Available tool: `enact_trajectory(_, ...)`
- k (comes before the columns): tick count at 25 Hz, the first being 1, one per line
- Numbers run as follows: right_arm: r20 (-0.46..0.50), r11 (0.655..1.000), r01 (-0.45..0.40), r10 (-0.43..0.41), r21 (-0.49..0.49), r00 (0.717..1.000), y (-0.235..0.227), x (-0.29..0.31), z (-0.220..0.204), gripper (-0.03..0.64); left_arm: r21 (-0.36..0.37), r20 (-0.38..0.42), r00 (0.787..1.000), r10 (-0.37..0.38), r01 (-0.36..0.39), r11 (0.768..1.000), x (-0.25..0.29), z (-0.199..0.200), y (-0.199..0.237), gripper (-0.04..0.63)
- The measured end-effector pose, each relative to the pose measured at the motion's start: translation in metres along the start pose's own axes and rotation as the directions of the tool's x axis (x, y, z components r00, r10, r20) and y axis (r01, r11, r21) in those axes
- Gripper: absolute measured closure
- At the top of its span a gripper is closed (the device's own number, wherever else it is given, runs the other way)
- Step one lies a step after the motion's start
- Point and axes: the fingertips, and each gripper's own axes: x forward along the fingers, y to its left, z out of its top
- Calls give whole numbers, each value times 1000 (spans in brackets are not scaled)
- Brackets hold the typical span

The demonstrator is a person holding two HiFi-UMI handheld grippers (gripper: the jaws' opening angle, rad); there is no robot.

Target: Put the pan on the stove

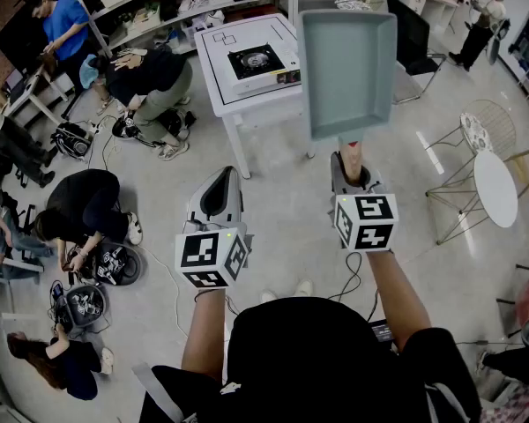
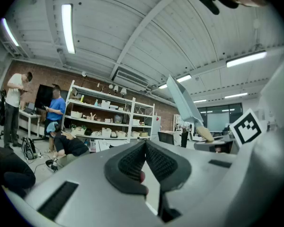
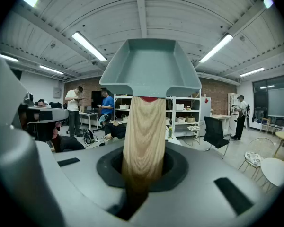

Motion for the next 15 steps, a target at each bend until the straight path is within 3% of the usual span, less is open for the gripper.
enact_trajectory(4, -1, 1000, -5, 5, 4, 1000, -1, -1, -6, 586, -26, 1, 1000, -1, 1, 1000, -2, -3, -3, 586)
enact_trajectory(15, -19, 999, -43, 43, 14, 999, -12, -3, -14, 586, 16, -14, 999, 35, -35, 999, -1, -9, -21, 584)
